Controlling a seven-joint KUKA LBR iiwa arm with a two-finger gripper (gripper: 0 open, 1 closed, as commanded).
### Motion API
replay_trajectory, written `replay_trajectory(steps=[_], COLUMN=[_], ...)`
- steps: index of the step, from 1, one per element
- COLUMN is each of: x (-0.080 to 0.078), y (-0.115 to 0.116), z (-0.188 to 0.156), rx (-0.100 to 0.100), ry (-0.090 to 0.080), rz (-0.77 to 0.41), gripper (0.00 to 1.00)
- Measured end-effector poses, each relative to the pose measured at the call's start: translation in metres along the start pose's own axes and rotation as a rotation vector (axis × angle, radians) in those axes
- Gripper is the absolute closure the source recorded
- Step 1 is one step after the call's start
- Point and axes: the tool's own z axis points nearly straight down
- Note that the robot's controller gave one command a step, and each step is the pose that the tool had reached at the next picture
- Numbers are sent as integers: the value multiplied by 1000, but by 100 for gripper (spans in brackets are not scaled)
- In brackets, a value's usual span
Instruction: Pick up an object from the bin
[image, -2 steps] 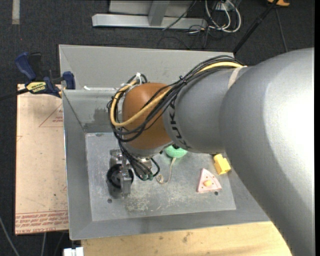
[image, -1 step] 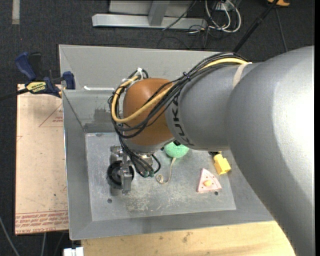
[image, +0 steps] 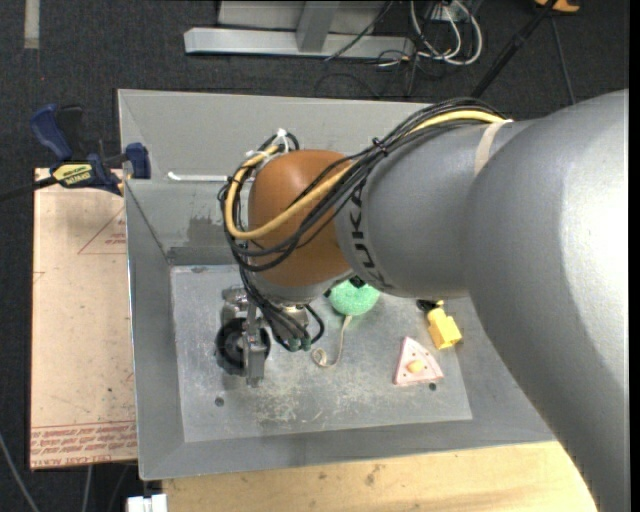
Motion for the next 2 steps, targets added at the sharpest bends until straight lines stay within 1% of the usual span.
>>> replay_trajectory(steps=[2], x=[0], y=[0], z=[-28], rx=[0], ry=[1], rz=[0], gripper=[100])
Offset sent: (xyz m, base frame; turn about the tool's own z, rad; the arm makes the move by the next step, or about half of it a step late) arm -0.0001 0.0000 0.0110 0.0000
